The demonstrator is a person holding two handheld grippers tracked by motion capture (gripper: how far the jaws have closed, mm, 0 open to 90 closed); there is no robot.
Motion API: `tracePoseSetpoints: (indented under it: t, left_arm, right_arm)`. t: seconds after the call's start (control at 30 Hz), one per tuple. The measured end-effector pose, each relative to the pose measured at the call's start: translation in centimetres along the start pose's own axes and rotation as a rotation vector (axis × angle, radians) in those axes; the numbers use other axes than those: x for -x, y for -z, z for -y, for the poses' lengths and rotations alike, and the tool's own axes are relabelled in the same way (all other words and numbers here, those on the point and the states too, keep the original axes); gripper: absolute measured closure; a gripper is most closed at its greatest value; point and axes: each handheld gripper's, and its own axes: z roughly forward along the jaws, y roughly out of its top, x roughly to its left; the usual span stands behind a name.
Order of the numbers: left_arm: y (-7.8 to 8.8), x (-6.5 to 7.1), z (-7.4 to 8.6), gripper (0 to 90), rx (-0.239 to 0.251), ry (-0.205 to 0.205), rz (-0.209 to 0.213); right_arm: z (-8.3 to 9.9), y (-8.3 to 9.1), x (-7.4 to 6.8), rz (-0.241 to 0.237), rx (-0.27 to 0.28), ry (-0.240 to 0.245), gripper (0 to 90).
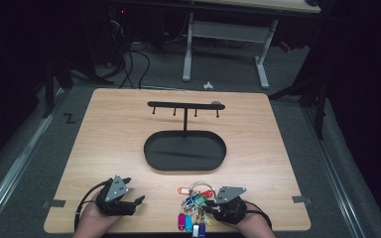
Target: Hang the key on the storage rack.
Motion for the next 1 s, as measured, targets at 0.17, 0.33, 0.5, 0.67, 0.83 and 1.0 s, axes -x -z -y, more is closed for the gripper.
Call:
tracePoseSetpoints:
  t: [0.17,0.33,0.5,0.67,0.83,1.0]
  left_arm:
    - [-0.2,0.1,-0.2,22.0,0.004,-0.003,0.005]
    - [-0.5,0.2,-0.5,22.0,0.008,-0.013,0.011]
    - [-0.8,0.2,-0.8,22.0,0.010,-0.022,0.020]
    - [-1.0,0.3,-1.1,22.0,0.014,-0.027,0.025]
    - [-1.2,0.4,-1.2,22.0,0.015,-0.033,0.028]
    - [-1.3,0.4,-1.3,22.0,0.011,-0.034,0.031]
  right_arm:
    - [0.3,0.5,0.5,0.050,-0.018,-0.049,84.4]
    - [1.1,1.5,1.4,0.123,-0.035,-0.106,85.9]
    - [2.1,2.7,2.4,0.190,-0.044,-0.161,85.9]
    - [3.6,4.2,3.6,0.253,-0.044,-0.225,85.8]
    - [5.0,5.5,4.6,0.308,-0.049,-0.295,85.9]
    - [5.4,6.0,4.9,0.320,-0.053,-0.319,85.0]
